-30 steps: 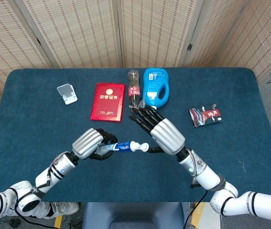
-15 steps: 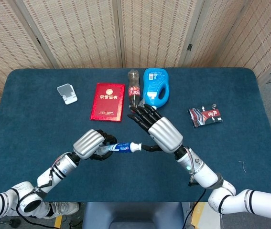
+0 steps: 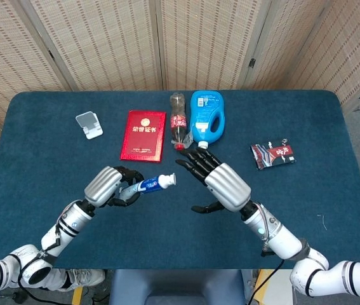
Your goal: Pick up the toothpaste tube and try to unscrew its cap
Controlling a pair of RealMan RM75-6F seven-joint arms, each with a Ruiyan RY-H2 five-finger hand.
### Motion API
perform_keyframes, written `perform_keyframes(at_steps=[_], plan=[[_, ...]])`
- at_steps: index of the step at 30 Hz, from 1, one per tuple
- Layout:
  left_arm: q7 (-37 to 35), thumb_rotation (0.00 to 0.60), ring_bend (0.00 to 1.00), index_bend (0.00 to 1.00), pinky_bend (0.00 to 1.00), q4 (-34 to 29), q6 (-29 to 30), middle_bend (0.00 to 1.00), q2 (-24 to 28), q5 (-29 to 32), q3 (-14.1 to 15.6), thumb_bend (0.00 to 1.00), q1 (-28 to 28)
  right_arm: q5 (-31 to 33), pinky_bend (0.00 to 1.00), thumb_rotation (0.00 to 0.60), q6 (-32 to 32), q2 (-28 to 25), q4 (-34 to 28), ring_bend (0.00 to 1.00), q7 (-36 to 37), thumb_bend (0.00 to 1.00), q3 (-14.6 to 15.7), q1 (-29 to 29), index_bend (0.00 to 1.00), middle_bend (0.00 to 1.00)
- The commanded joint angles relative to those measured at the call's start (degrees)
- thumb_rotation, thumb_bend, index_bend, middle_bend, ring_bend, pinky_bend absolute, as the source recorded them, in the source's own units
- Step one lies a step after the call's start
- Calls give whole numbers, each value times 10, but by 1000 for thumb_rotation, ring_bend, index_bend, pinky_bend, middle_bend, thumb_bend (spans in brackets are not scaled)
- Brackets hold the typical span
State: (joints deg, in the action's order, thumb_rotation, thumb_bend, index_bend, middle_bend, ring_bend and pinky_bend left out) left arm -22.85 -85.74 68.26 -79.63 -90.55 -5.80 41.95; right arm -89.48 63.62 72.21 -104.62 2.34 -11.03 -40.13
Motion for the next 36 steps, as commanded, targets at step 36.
perform_keyframes(at_steps=[36], plan=[[-17,600,738,779,506,26,38,802,-78,-11,-16,617,-7,84,0,147,-71,41,-8,0,41,0,-35,-69,0,0]])
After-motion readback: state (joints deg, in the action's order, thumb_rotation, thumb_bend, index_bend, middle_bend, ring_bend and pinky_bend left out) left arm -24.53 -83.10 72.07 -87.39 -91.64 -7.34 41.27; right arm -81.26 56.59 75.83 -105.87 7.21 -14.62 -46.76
